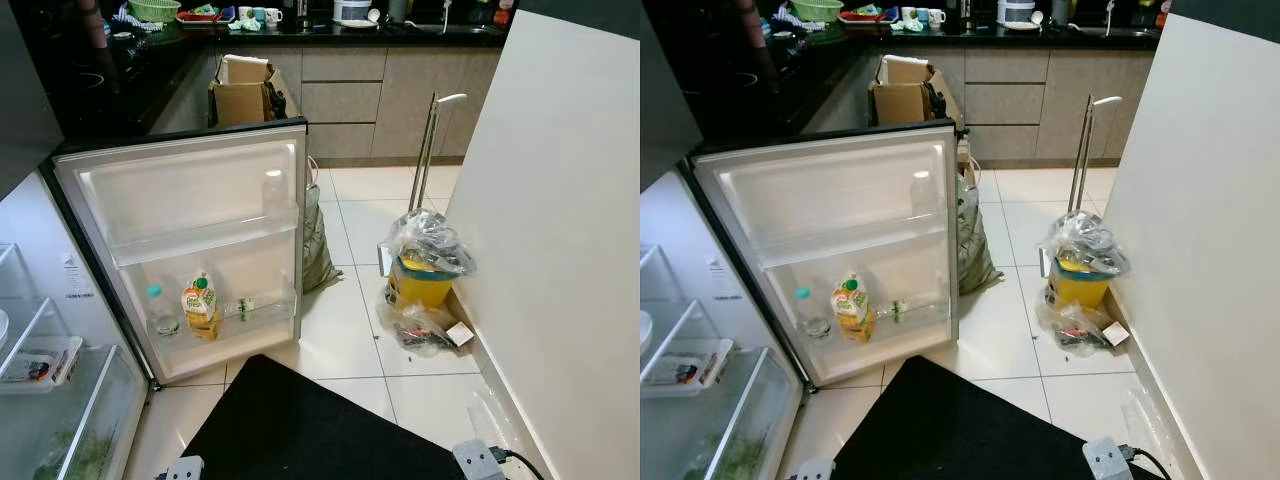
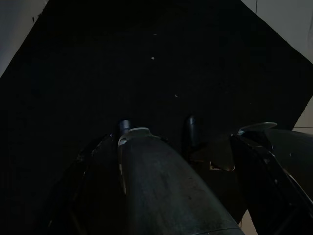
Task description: Restocking fridge
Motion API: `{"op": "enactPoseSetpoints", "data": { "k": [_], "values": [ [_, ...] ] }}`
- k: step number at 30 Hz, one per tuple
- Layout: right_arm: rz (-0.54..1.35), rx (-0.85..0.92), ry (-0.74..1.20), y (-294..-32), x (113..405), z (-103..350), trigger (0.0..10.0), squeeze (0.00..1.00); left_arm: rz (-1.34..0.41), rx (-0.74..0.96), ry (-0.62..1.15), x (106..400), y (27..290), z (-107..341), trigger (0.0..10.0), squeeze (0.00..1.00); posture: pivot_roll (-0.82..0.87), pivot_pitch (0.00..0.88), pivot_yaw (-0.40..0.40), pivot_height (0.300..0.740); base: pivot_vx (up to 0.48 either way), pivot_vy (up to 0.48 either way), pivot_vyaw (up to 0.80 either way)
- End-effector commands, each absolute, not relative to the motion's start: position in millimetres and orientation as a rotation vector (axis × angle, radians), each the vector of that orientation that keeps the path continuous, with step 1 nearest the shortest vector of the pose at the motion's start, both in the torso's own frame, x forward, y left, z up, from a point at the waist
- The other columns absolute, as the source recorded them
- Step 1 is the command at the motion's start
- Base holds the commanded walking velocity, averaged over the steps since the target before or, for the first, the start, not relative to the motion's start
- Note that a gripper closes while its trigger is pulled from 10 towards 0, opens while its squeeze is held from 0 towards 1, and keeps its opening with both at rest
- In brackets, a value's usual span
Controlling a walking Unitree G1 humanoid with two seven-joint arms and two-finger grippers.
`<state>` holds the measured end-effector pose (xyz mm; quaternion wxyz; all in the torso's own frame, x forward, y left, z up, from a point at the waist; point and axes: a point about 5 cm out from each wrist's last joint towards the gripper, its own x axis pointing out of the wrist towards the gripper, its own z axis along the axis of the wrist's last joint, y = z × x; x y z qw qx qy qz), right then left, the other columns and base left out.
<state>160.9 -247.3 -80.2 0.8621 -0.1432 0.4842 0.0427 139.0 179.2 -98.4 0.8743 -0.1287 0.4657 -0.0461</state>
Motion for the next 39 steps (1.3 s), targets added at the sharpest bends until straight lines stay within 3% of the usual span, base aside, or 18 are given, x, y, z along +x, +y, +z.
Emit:
{"op": "enactPoseSetpoints", "data": {
  "k": [1,9,16,39],
  "values": [
    [0.137,-0.314,0.997,-244,165,-79,10.0,0.0,-0.077,-0.249,0.983,137,186,-99,10.0,0.0,-0.04,0.0,-0.016,0.74,0.0,0.0,0.0],
    [0.183,-0.285,1.009,-240,163,-80,10.0,0.0,-0.07,-0.241,1.005,134,187,-100,10.0,0.0,-0.04,0.0,-0.014,0.74,0.0,0.0,0.62],
    [0.156,-0.321,1.032,-243,159,-82,10.0,0.0,-0.088,-0.253,0.995,134,187,-100,10.0,0.0,-0.04,0.0,-0.014,0.74,0.0,0.0,0.0],
    [0.155,-0.316,1.046,-243,154,-84,10.0,0.0,-0.112,-0.253,0.995,134,183,-100,10.0,0.0,-0.05,0.0,-0.018,0.74,0.405,0.0,0.0]
  ]
}}
